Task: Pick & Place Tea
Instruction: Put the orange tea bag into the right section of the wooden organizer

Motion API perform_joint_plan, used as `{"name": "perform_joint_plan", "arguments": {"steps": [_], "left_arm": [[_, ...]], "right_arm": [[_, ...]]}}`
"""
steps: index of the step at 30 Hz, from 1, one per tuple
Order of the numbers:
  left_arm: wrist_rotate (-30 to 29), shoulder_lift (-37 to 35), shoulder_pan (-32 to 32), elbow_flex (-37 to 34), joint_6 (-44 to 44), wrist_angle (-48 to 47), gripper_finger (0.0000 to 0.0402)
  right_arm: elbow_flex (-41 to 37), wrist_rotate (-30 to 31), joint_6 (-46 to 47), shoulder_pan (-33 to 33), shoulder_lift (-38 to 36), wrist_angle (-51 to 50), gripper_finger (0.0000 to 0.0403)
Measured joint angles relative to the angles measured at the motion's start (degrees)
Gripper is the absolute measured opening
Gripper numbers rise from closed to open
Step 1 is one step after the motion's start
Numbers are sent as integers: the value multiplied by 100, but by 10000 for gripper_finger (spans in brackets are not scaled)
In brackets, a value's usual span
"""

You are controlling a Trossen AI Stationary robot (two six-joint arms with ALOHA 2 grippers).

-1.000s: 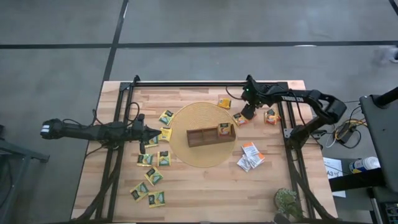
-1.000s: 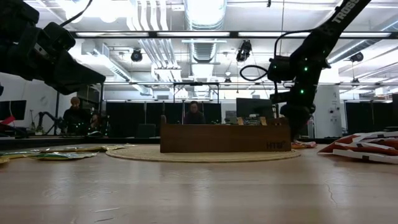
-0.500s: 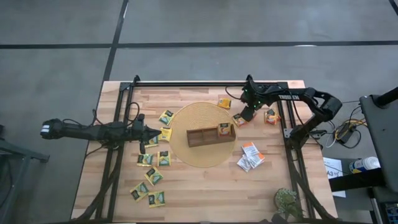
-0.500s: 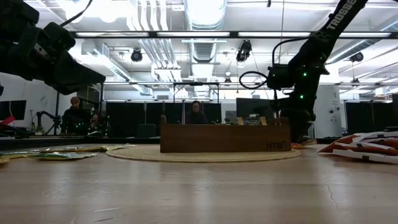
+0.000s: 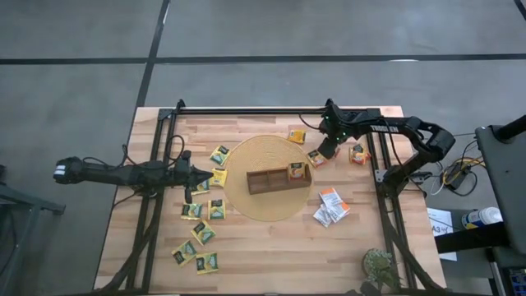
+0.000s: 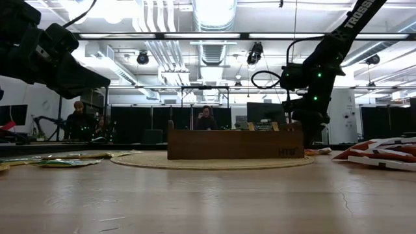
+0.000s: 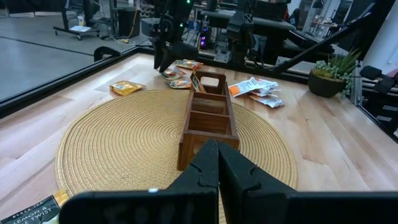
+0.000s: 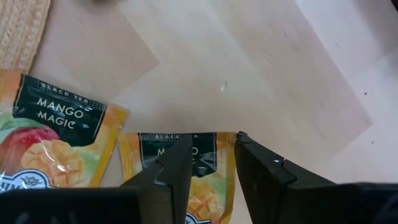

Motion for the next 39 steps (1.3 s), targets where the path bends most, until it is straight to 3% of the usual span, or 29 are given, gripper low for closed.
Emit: {"name": "perform_joint_plan", "arguments": {"steps": [10, 18, 23, 39], "left_arm": [[2, -2, 0, -2, 0, 0, 0], [0, -2, 2, -2, 0, 0, 0], [0, 0, 2, -1, 0, 0, 0], [0, -2, 0, 0, 0, 0, 0]], "right_arm": [[0, -1, -950, 3, -164, 14, 116], [2, -3, -3425, 62, -219, -31, 116], [2, -8, -4191, 177, -216, -41, 116], [2, 127, -4723, 195, -43, 7, 116]]}}
